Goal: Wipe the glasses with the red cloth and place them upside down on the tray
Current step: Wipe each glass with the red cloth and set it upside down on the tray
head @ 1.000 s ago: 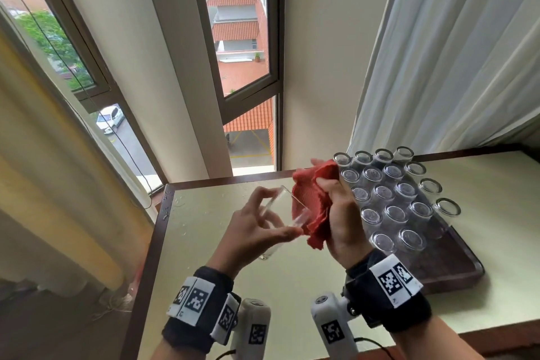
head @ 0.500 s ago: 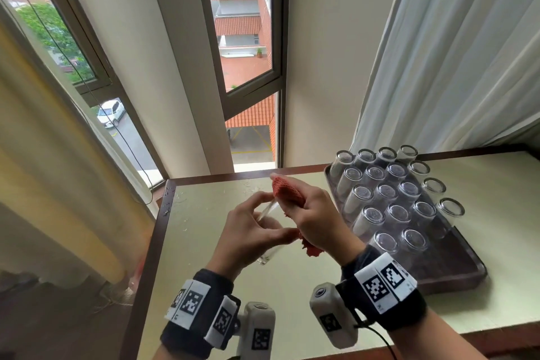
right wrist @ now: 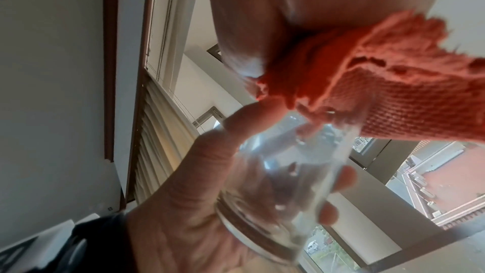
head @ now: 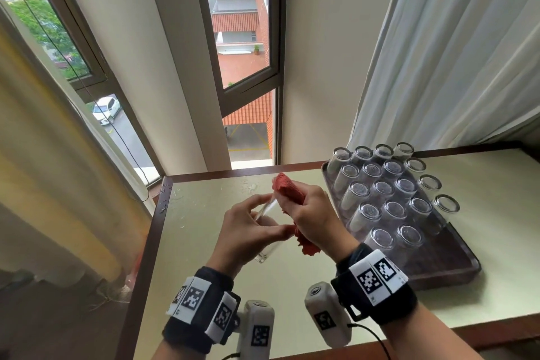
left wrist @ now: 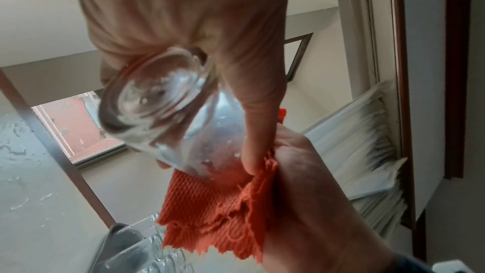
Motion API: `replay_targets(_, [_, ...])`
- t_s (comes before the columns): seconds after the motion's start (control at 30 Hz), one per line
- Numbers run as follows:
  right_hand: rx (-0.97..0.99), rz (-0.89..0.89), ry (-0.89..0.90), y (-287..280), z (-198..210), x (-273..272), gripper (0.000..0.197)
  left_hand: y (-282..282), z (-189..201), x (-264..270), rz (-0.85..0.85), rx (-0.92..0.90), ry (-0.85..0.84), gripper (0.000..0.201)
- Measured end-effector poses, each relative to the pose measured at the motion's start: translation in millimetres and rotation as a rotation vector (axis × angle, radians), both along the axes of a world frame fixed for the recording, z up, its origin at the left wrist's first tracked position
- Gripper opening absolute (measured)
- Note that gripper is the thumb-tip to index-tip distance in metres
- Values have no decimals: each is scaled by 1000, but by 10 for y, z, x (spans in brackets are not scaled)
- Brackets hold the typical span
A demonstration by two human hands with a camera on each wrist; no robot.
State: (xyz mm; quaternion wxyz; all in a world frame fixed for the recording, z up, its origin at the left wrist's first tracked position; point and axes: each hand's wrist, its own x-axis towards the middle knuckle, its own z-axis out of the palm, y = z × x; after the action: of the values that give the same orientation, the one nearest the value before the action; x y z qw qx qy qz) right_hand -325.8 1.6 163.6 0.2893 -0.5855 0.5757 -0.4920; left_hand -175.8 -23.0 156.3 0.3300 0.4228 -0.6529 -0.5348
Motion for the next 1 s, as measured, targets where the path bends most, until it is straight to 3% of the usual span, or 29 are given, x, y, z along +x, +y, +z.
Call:
replay_targets(0.17, [61, -9, -55, 29, 2, 65, 40, -4, 3, 39, 20, -6, 30, 82])
replay_targets(0.33, [32, -29, -65, 52, 18, 86, 38, -17, 1, 87, 62, 3, -3, 76])
replay_targets(0.47, [40, 20, -79, 33, 6, 83, 26, -27, 6, 93, 47, 48, 0, 76])
replay_targets(0.57, [55, 40, -130, 33, -5, 112, 45, -52, 6, 98, 60, 58, -10, 81])
replay_targets(0.67, [68, 23, -131, 41, -34, 120, 33, -57, -3, 122, 117, 28, -42, 69])
replay_targets(0.8, [75, -25, -101, 48, -95, 104, 14, -67, -30, 166, 133, -20, -106, 69])
replay_targets(1.0, [110, -43, -119, 87, -167, 55, 21, -106, -69, 202, 138, -5, -120, 65])
